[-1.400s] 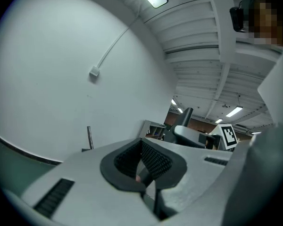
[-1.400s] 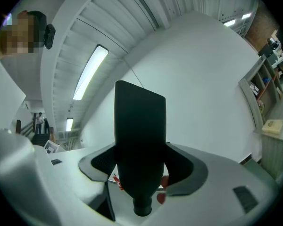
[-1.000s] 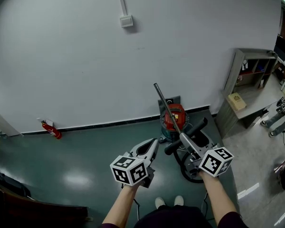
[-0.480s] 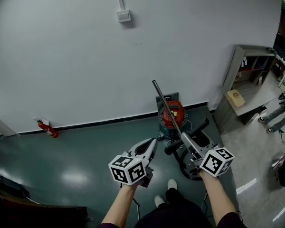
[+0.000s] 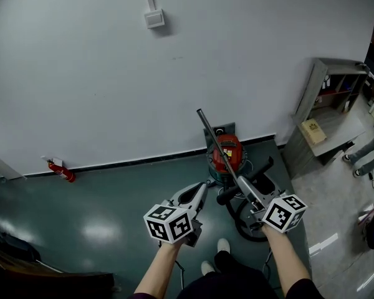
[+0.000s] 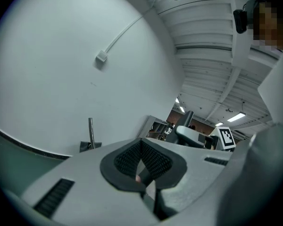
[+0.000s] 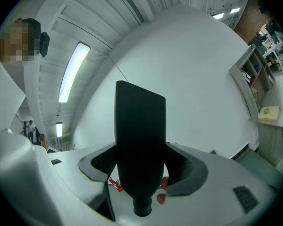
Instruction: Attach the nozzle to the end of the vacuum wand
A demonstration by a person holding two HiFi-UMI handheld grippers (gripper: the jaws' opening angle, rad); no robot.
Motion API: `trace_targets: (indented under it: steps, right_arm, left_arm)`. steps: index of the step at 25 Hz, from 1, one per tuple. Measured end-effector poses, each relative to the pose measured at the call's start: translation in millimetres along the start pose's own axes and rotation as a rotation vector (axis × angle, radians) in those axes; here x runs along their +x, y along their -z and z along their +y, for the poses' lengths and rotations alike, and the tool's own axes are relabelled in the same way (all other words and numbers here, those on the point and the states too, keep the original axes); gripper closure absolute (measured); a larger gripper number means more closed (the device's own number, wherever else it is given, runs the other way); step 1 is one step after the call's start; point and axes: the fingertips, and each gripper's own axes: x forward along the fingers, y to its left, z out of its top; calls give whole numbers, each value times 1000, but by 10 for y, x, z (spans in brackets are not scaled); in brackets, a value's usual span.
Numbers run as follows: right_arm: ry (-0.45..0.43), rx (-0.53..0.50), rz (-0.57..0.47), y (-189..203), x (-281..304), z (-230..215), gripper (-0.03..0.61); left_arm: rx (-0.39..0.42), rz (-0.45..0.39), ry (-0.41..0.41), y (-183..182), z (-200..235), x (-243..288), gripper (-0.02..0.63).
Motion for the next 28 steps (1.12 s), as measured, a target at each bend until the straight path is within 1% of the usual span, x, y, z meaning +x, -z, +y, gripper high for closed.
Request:
trace_targets:
  steps: [7,12,22,28]
  right_arm:
    - [-8,22,8,-153,259,-445,268]
    - [-10,67,10,-221,357,-710,268]
    - [-24,107,34,-213,587,-915,268]
    - [-15,118,35,-217,812,-1059,268]
  left_arm:
    - [-2,24,-12,-118,132,524,611]
    - [8,34,-35,-186,170,730,611]
    - [1,49,-78,-248,370,863,609]
    - [0,59,-73,-323,570,1044,610]
